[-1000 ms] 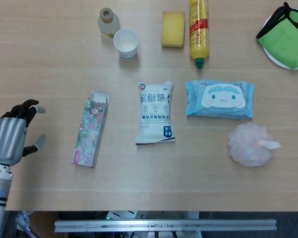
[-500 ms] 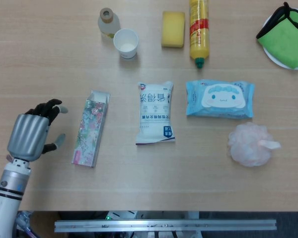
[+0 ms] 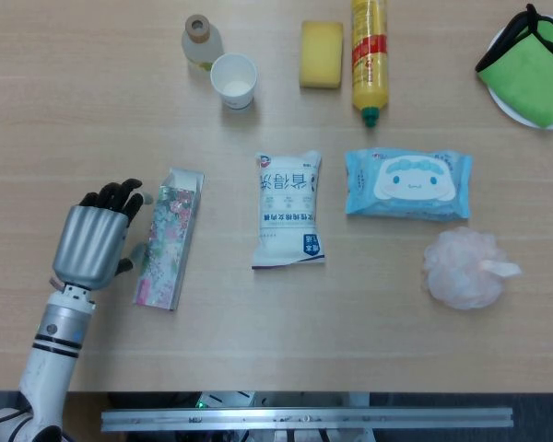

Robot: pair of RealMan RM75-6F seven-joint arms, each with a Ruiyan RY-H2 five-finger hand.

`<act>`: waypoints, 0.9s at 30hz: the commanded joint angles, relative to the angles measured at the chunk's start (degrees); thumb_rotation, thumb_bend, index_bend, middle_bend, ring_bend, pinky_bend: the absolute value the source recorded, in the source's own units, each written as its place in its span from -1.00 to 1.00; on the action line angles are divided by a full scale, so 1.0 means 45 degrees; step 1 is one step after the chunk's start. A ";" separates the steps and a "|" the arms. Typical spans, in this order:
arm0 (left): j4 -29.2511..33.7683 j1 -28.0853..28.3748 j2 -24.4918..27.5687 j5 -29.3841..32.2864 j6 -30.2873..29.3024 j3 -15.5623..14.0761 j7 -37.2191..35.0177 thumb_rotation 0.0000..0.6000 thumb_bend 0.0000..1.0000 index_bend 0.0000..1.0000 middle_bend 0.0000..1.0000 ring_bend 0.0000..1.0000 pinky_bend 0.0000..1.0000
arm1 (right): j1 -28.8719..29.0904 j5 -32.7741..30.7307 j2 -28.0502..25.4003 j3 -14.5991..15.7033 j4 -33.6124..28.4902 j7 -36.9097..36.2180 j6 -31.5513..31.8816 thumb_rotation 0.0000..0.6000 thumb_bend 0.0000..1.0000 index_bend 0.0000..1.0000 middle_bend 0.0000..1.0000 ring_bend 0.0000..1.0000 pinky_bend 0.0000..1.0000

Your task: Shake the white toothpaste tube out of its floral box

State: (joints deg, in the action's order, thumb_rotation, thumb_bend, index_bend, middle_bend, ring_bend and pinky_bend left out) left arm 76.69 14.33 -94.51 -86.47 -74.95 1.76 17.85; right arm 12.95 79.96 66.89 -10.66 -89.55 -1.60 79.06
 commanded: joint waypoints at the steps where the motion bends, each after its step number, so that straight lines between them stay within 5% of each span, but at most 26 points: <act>1: -0.0292 0.0080 -0.0282 0.0154 0.0179 -0.0042 0.0189 1.00 -0.57 -0.41 -0.57 -0.52 -0.23 | -0.0004 -0.0010 0.0005 0.0048 0.0115 -0.0044 -0.0034 1.00 -0.90 -0.39 -0.43 -0.72 -0.26; 27: 0.0157 0.0626 -0.1025 -0.0224 0.0710 -0.0591 0.1038 1.00 -0.57 -0.41 -0.59 -0.53 -0.23 | -0.0093 -0.0099 0.0098 0.0240 0.0467 -0.0418 -0.0028 1.00 -0.90 -0.39 -0.43 -0.72 -0.26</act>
State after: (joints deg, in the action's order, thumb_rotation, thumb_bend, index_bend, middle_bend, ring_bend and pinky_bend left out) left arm 77.48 17.11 -98.87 -87.36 -71.88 -0.65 22.38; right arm 12.58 79.56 67.33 -9.59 -87.50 -3.41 78.91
